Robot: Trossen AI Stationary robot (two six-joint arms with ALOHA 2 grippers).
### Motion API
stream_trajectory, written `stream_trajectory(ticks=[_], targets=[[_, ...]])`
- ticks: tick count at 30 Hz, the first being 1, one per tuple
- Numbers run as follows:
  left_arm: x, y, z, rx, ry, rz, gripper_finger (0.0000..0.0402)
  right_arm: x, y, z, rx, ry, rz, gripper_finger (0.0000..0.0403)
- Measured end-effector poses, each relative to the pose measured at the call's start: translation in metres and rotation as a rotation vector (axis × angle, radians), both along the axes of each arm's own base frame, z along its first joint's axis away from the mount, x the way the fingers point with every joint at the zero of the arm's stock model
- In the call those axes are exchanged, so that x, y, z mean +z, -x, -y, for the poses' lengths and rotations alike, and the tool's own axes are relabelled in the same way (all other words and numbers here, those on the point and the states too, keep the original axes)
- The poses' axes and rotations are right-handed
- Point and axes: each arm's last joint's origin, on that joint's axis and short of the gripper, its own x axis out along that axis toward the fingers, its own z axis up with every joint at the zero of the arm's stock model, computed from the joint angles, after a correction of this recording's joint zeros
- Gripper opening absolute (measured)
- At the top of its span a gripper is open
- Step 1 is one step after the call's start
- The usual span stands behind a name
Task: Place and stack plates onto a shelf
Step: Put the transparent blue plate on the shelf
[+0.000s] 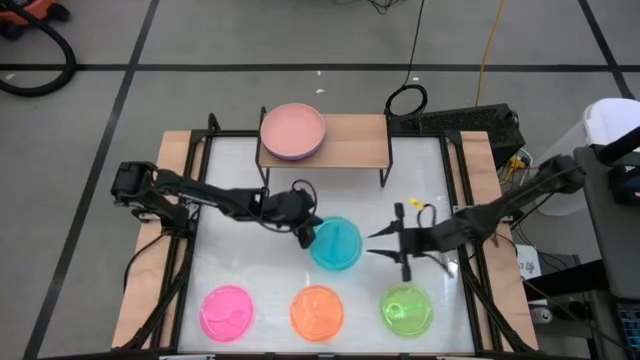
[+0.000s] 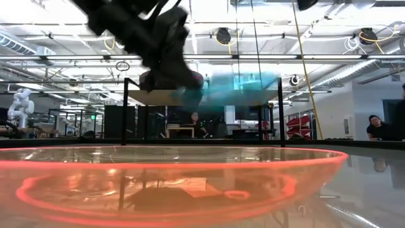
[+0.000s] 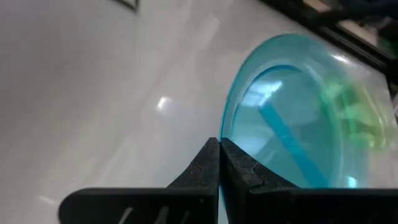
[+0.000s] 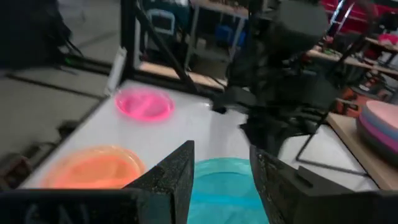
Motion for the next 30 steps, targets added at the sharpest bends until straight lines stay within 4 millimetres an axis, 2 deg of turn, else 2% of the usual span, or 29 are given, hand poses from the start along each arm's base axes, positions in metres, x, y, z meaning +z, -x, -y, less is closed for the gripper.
stream_trajectory(ticks=[3, 7, 12, 15, 17, 22, 25, 30], targets=[[0.033, -0.011, -0.014, 0.026, -0.057, -0.006, 0.0001, 0.01, 0.014, 0.0, 0.03, -0.029, 0.029, 0.0139], [0.088, -0.022, -0.039, 0.047, -0.136, 0.063, 0.0001, 0.009, 0.028, -0.001, 0.07, -0.033, 0.051, 0.0139], [0.148, -0.02, -0.08, 0.135, -0.206, 0.139, 0.0001, 0.004, 0.037, 0.002, 0.079, -0.052, 0.081, 0.0139], [0.171, -0.014, -0.107, 0.21, -0.224, 0.158, 0.0, 0.002, 0.039, 0.003, 0.083, -0.059, 0.134, 0.0139], [0.173, -0.011, -0.126, 0.26, -0.219, 0.132, 0.0, 0.0, 0.04, 0.004, 0.085, -0.06, 0.165, 0.0139], [0.177, -0.009, -0.164, 0.308, -0.152, 0.198, 0.0, -0.003, 0.042, 0.005, 0.087, -0.049, 0.216, 0.0139], [0.173, -0.011, -0.176, 0.304, -0.097, 0.207, 0.0, -0.003, 0.042, 0.005, 0.087, -0.045, 0.231, 0.0139], [0.159, -0.032, -0.189, 0.278, -0.087, 0.207, 0.0, -0.001, 0.042, 0.006, 0.085, -0.04, 0.245, 0.0139]])
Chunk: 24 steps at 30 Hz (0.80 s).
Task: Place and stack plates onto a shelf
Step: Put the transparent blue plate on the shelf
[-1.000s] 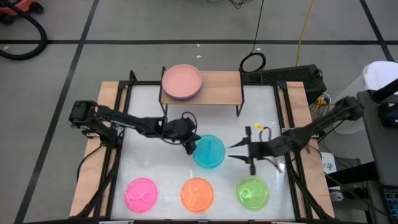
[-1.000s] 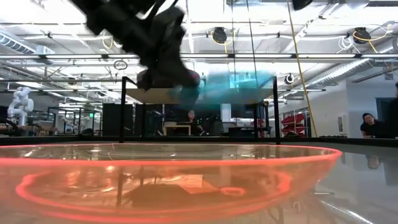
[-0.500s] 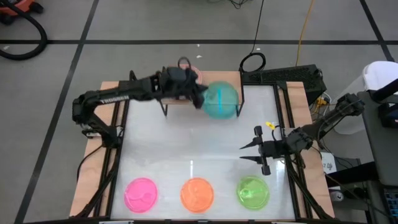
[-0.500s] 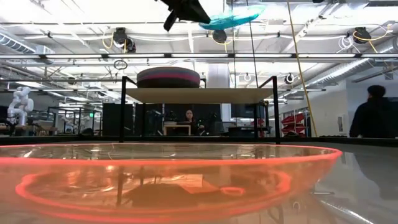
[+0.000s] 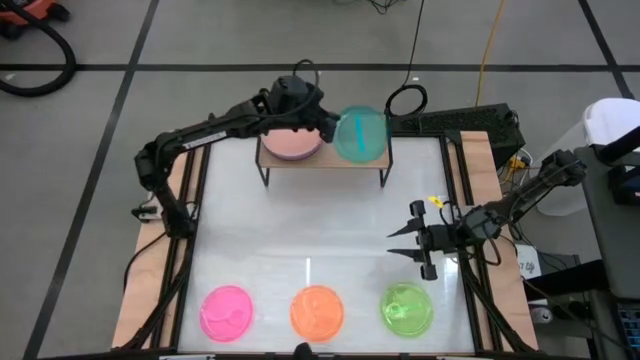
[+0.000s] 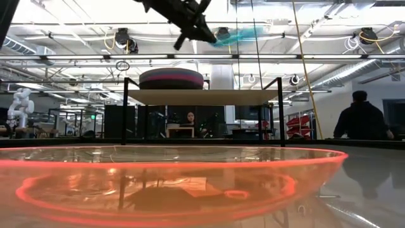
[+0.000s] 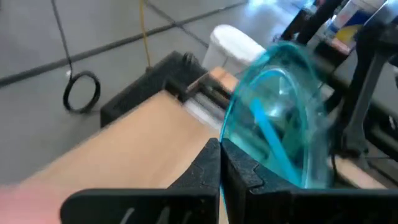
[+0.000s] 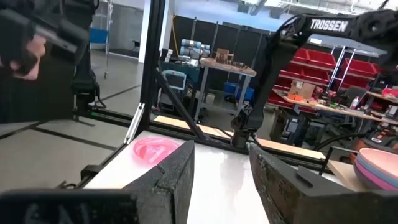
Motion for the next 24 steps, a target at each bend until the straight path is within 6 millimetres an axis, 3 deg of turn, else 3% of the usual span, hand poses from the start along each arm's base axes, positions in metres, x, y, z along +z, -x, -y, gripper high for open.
stream_trajectory(ticks=[5, 14, 24], targets=[[-0.018, -0.014, -0.015, 0.012, 0.021, -0.025, 0.0, -0.001, 0.0, 0.0, 0.001, -0.001, -0.005, 0.0139], [-0.046, -0.02, -0.036, 0.077, 0.059, -0.086, 0.0, -0.002, 0.0, 0.0, 0.003, 0.001, -0.017, 0.0139], [-0.056, -0.024, -0.042, 0.142, 0.044, -0.114, 0.0001, -0.002, 0.0, 0.0, 0.003, 0.005, -0.022, 0.0139]])
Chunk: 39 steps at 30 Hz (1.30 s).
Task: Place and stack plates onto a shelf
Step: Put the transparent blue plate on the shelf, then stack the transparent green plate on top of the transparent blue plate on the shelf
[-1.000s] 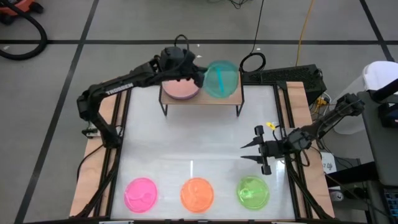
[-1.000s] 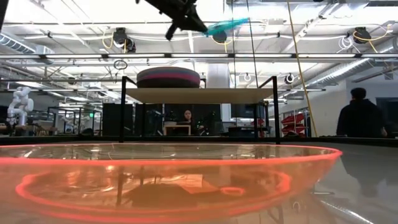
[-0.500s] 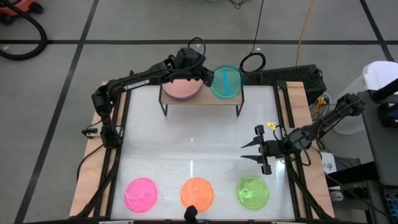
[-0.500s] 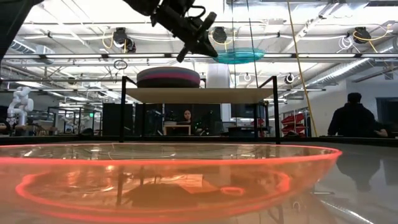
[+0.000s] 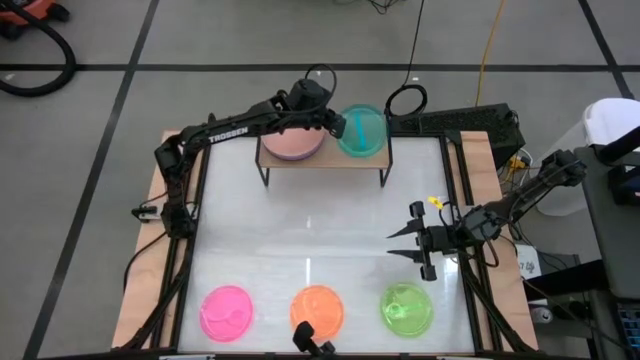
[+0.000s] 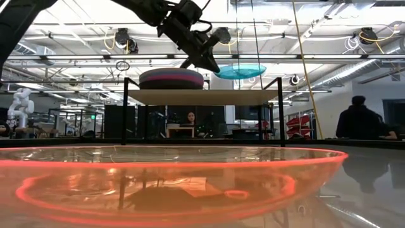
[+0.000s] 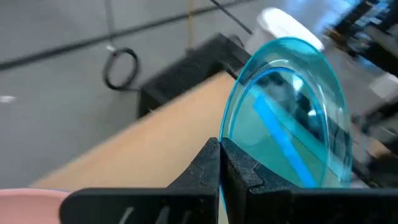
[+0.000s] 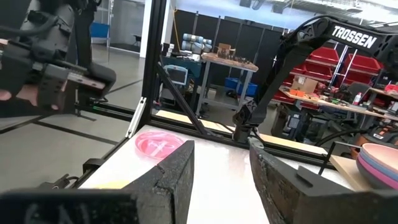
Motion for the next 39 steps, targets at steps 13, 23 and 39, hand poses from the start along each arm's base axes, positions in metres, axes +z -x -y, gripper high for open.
stream_trajectory(ticks=[13, 23, 39], targets=[[-0.002, 0.001, 0.0, 0.03, -0.024, -0.044, 0.006, 0.0, 0.0, 0.0, 0.0, -0.009, -0.002, 0.0139], [0.0, -0.001, 0.009, -0.014, -0.06, -0.068, 0.0062, 0.0, 0.0, 0.0, 0.0, -0.012, -0.004, 0.0139], [0.109, 0.062, 0.119, -0.5, -0.209, 0.135, 0.0063, -0.004, 0.0, 0.0, 0.0, -0.041, -0.048, 0.0139]])
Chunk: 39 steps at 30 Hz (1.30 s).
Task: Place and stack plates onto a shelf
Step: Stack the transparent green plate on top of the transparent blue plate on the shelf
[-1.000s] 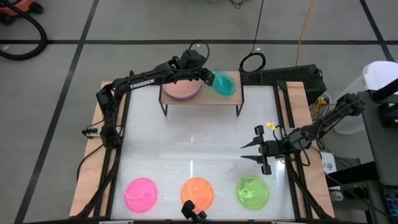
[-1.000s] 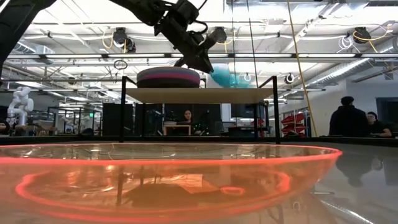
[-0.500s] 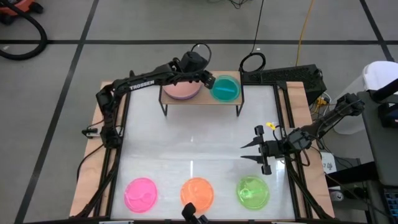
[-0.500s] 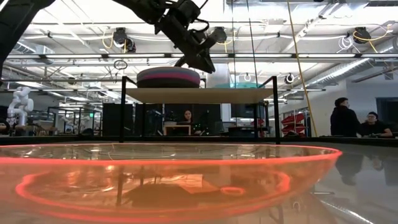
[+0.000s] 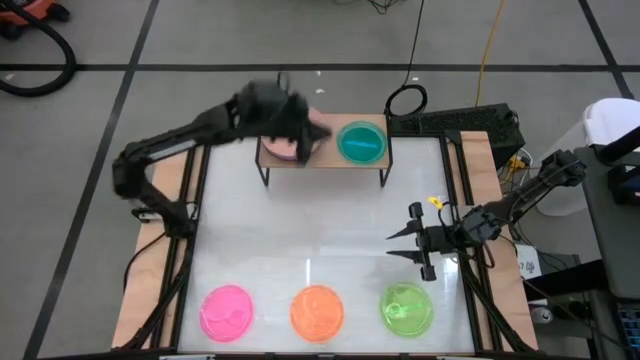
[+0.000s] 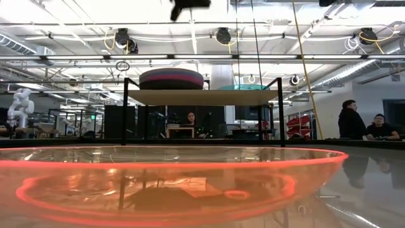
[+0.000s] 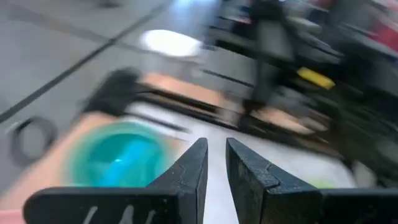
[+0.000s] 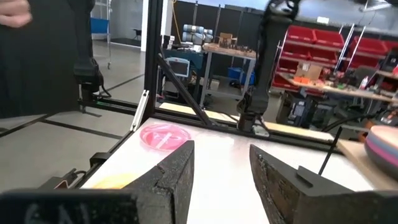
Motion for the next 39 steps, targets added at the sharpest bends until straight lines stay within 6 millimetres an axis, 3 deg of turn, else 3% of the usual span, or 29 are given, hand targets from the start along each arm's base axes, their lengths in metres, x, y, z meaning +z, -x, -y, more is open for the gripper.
stream_trajectory(ticks=[2, 5, 10, 13, 17, 21, 26, 31, 39], targets=[[-0.002, 0.007, 0.042, -0.101, -0.075, 0.003, 0.0063, -0.001, 0.0, 0.0, 0.001, -0.02, -0.017, 0.0139], [-0.024, 0.02, 0.093, -0.109, -0.159, -0.02, 0.0063, -0.004, 0.0, 0.0, 0.002, -0.041, -0.042, 0.0139], [-0.064, 0.053, 0.154, -0.08, -0.155, 0.15, 0.0063, -0.006, 0.0, 0.0, -0.001, -0.089, -0.068, 0.0139], [-0.096, 0.069, 0.178, -0.091, -0.134, 0.28, 0.0063, -0.007, 0.0, 0.0, -0.003, -0.108, -0.085, 0.0139], [-0.132, 0.086, 0.192, -0.129, -0.09, 0.396, 0.0063, -0.008, 0.001, 0.0, -0.006, -0.129, -0.101, 0.0139], [-0.16, 0.096, 0.194, -0.138, -0.038, 0.41, 0.0062, -0.005, 0.0, 0.0, 0.001, -0.164, -0.093, 0.0139], [-0.182, 0.102, 0.189, -0.094, -0.018, 0.362, 0.0062, 0.011, -0.009, 0.0, 0.102, -0.212, -0.134, 0.0139], [-0.182, 0.1, 0.183, -0.045, -0.024, 0.375, 0.0062, 0.02, -0.025, -0.005, 0.081, -0.185, -0.283, 0.0139], [-0.182, 0.1, 0.182, -0.04, -0.03, 0.371, 0.0062, -0.042, -0.046, -0.022, 0.128, -0.362, -0.84, 0.0139]])
